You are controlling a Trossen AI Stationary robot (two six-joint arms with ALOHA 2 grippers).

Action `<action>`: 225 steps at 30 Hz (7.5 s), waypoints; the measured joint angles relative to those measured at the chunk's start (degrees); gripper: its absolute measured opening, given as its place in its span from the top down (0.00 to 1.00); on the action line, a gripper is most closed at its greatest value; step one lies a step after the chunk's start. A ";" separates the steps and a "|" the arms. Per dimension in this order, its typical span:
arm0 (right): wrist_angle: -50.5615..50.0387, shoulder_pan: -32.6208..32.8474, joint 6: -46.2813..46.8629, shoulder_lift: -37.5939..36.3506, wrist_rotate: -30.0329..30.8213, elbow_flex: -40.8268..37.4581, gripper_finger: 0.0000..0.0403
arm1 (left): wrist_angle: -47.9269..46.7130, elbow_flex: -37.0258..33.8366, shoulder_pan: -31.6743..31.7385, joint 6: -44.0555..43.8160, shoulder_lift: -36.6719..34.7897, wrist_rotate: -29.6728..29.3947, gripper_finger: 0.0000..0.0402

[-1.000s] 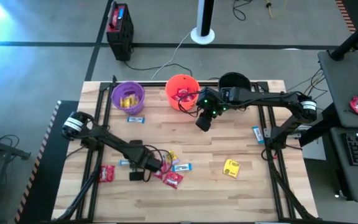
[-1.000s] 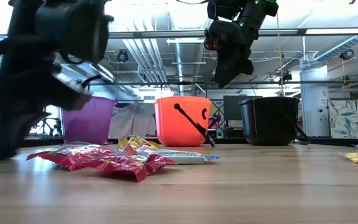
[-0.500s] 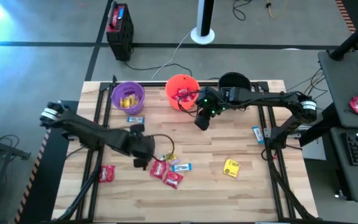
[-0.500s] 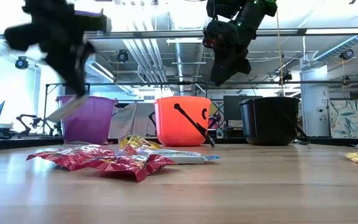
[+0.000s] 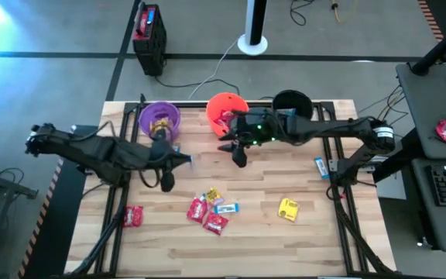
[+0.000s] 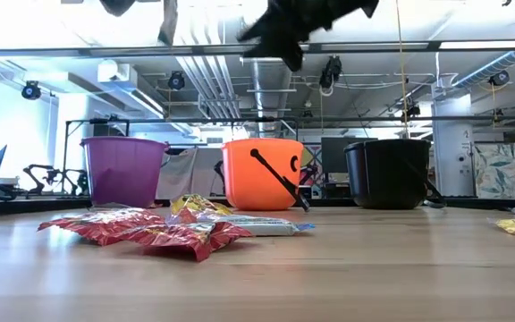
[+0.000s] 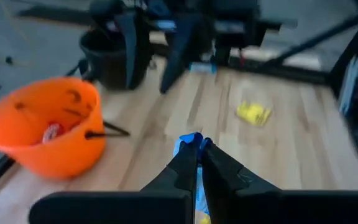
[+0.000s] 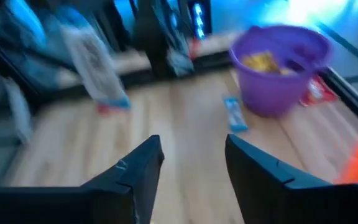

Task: Sort candy by brand, put in halloween buckets

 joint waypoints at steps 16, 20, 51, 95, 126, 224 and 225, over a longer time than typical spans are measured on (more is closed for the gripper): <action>17.60 5.08 1.52 4.12 2.16 0.52 0.37 | 12.74 -0.07 1.55 2.94 3.45 -6.68 1.00; 19.10 5.10 0.88 4.08 2.18 0.57 0.36 | 13.90 -0.07 1.55 2.86 4.71 -6.68 1.00; 18.04 5.34 -3.58 4.01 1.79 0.57 0.73 | 22.42 0.15 3.00 5.95 7.87 -6.09 1.00; -30.68 -5.63 -5.04 3.01 21.67 9.15 0.75 | -1.71 0.17 3.26 -5.16 6.71 -11.74 0.44; -52.33 -34.22 14.25 3.46 21.22 11.76 0.49 | -7.01 0.17 18.69 -5.10 6.66 -3.78 0.44; -28.94 11.11 25.70 -15.20 -2.43 -28.70 0.54 | -10.52 -1.23 3.92 -19.33 15.93 8.38 0.44; -28.70 11.11 25.70 -15.20 -2.43 -28.70 0.54 | -9.94 -1.24 3.92 -19.34 15.94 8.36 0.44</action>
